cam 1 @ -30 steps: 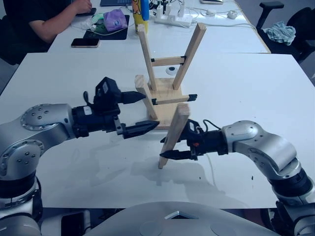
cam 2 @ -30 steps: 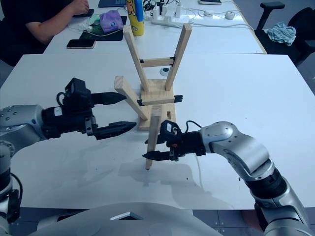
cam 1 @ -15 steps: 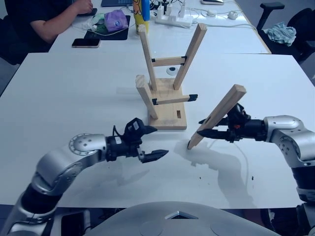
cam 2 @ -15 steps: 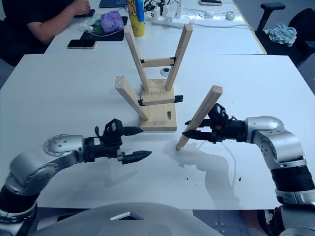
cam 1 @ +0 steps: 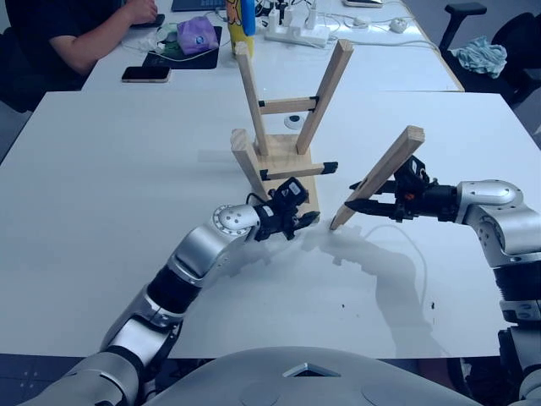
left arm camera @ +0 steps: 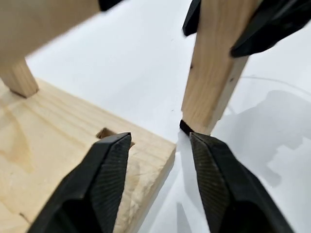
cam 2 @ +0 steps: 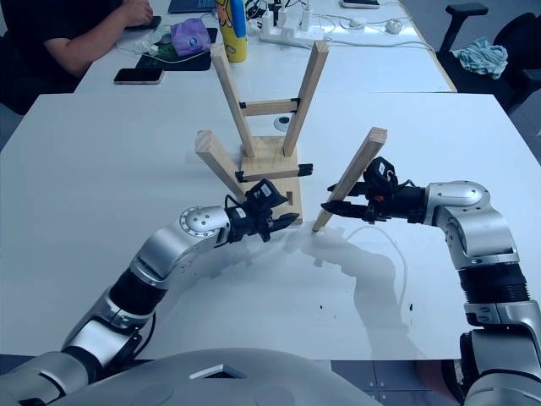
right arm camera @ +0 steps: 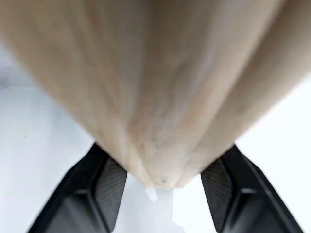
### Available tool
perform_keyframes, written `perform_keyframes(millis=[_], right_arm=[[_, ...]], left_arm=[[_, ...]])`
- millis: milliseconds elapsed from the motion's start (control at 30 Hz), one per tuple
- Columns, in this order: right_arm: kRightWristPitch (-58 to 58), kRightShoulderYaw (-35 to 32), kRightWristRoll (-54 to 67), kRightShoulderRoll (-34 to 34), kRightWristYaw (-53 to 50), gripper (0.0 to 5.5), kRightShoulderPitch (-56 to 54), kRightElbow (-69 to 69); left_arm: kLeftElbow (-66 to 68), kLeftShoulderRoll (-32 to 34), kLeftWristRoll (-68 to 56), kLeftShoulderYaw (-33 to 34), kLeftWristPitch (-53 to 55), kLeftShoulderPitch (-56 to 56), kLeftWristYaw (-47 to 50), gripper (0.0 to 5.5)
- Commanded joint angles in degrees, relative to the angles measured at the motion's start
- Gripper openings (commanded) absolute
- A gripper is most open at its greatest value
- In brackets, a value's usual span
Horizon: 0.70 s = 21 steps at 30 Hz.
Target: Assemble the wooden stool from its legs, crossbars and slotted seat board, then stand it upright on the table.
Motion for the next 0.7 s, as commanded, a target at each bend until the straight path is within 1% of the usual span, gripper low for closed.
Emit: perform_keyframes(millis=[33, 67, 167, 300, 367, 433, 500, 700], right_arm=[[1.4, 2.3, -2.5, 1.6, -1.0, 2.04, 0.7, -0.1], [1.5, 2.4, -2.4, 1.7, -1.1, 2.04, 0.6, -0.3], [1.5, 2.2, -2.3, 1.9, -1.7, 2.04, 0.8, -0.6], [2.2, -0.4, -0.6, 2.2, -3.0, 2.04, 0.5, -1.5], [3.4, -2.1, 1.7, 2.7, -3.2, 2.04, 0.3, -2.9], [4.7, -3.7, 3.8, 3.6, -3.6, 2.04, 0.4, -4.8], [5.7, -5.2, 5.8, 4.9, -4.2, 2.04, 0.8, -6.5], [6.9, -6.1, 8.1, 8.0, -6.1, 2.04, 2.3, -10.3]], left_arm=[[2.3, -1.1, 1.9, 1.4, 3.5, -1.1, 1.4, 1.54], [2.5, -1.4, 2.0, 2.1, 4.1, -1.1, 1.6, 1.5], [2.5, -0.1, 3.1, 2.2, 6.3, -1.4, 1.1, 1.02], [1.8, 3.9, 4.9, 0.0, 10.3, -1.3, -1.7, 0.45], [1.3, 5.6, 5.2, -0.1, 11.3, -0.6, -2.7, 0.13], [0.0, 6.7, 4.7, 1.0, 12.2, 0.4, -3.5, 0.0], [-2.0, 8.4, 4.1, 2.0, 13.2, 1.6, -4.3, 0.0], [-5.6, 12.1, 2.8, 5.3, 13.6, 6.6, -6.1, 0.0]])
